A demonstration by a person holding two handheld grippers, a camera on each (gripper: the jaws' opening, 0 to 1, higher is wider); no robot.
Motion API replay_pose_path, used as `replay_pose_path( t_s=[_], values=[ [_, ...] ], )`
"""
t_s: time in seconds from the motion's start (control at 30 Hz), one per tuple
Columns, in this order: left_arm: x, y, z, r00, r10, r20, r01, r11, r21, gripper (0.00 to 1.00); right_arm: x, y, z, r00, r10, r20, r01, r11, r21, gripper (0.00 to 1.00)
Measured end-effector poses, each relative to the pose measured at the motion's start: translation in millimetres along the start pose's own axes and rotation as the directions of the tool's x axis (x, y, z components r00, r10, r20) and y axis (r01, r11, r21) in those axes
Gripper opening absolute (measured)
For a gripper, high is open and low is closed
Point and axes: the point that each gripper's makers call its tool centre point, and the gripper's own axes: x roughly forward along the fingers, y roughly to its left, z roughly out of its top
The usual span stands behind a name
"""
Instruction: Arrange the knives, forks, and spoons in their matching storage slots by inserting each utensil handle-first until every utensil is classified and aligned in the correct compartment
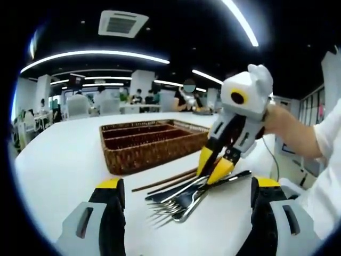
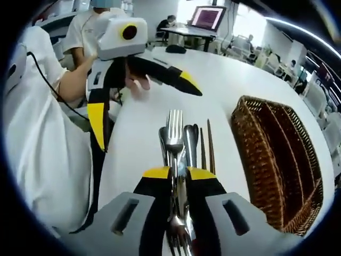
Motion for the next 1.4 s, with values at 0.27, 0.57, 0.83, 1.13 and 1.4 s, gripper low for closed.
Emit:
replay_pose_path(
  t_s=[0.27,0.57,0.83,1.13,1.4],
  values=[
    [0,3.2,0.2,1.0,0.004,0.002,-0.003,1.0,-0.006,0.99,8,0,-2.6,0.999,0.016,-0.035,-0.016,1.0,-0.006,0.09],
    [0,4.8,-1.0,1.0,0.005,-0.001,-0.005,1.0,-0.009,0.99,12,-3,-4.7,0.998,0.011,-0.059,-0.012,1.0,-0.019,0.08],
    [1,6.0,-2.1,1.0,0.007,-0.003,-0.007,1.0,-0.013,0.99,14,-9,-5.4,0.998,0.011,-0.054,-0.01,1.0,0.023,0.06],
    [2,6.4,-1.9,1.0,0.008,-0.006,-0.008,1.0,-0.01,0.98,15,-7,-4.2,0.998,0.031,-0.059,-0.029,0.999,0.036,0.06],
    [4,4.9,-2.0,1.0,0.008,-0.01,-0.008,1.0,-0.008,0.98,19,-2,-5.7,0.997,0.051,-0.064,-0.049,0.998,0.031,0.04]
  ],
)
